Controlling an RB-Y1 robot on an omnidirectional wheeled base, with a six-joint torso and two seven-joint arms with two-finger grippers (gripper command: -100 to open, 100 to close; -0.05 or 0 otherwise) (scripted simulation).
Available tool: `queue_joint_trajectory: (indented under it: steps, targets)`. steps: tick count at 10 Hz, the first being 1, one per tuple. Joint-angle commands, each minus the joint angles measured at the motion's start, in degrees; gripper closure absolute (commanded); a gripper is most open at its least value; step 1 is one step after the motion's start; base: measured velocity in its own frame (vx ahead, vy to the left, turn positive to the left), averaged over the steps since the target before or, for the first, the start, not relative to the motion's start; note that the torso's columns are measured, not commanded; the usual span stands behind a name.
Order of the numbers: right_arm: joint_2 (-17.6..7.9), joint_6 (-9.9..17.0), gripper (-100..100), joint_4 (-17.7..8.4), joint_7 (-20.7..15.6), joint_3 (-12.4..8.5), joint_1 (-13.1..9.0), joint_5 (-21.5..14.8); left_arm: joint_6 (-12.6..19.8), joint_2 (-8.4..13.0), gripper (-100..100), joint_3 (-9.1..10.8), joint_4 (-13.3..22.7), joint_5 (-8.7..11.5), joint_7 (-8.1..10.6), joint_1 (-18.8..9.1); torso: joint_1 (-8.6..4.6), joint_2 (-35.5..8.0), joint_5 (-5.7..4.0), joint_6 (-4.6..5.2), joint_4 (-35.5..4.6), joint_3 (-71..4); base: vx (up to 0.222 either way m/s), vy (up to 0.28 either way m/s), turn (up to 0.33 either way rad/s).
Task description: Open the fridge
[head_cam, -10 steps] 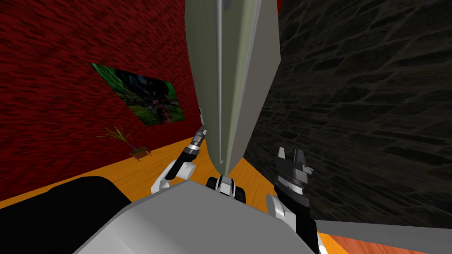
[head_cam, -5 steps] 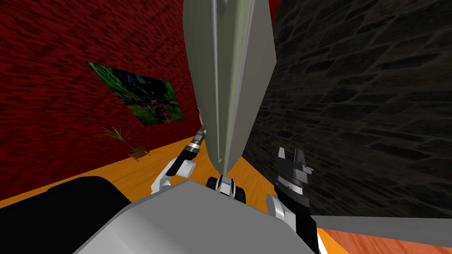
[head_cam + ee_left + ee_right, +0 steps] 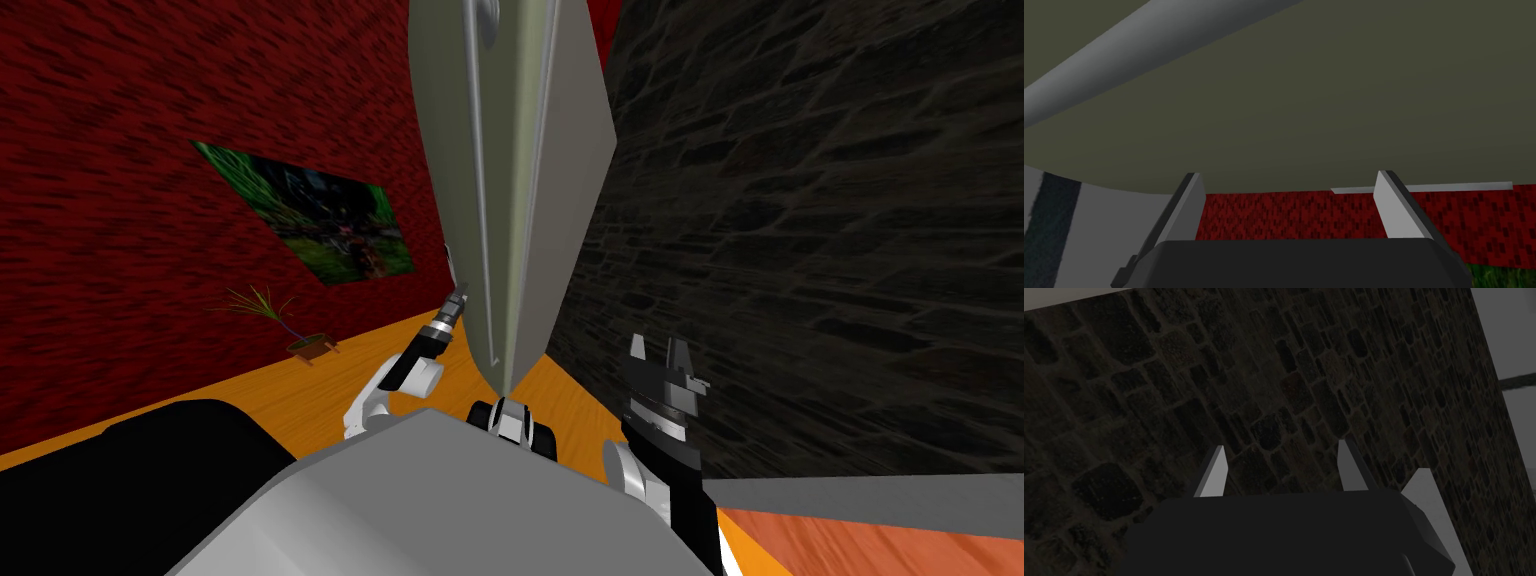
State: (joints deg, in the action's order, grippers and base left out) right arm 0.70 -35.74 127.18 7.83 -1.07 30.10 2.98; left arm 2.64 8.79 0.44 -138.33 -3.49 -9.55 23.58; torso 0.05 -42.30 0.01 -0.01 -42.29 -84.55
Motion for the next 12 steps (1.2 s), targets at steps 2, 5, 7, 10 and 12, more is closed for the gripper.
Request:
queue_joint_trajectory:
  steps: [2,5,7,10,12]
  targets:
    - [0.0,0.0,0,0.0,0.0,0.0,0.0,0.0,5.5,-0.1,-100,0.74,-1.0,-0.4,-0.25,-1.1,-0.07,0.0,-0.01,0.01,0.0,0.0,-0.025,-0.051,-0.021]
    - [0.0,0.0,0,0.0,0.0,0.0,0.0,0.0,10.3,0.1,-100,1.47,-1.6,-0.7,-0.48,-2.2,-0.06,0.0,-0.01,0.00,0.0,0.0,-0.024,-0.054,-0.020]
    - [0.0,0.0,0,0.0,0.0,0.0,0.0,0.0,13.4,0.4,-100,1.97,-1.8,-0.9,-0.63,-3.0,-0.05,0.0,-0.01,0.01,0.0,0.0,-0.032,-0.056,-0.022]
    - [0.0,0.0,0,0.0,0.0,0.0,0.0,0.0,17.2,0.9,-100,2.51,-1.9,-1.1,-0.81,-3.8,0.01,0.1,0.01,0.00,0.0,0.0,-0.015,-0.044,-0.014]
    - [0.0,0.0,0,0.0,0.0,0.0,0.0,0.0,20.9,1.7,-100,3.10,-2.0,-1.4,-1.00,-4.7,-0.07,0.0,-0.01,0.01,0.0,0.0,-0.025,-0.057,-0.025]
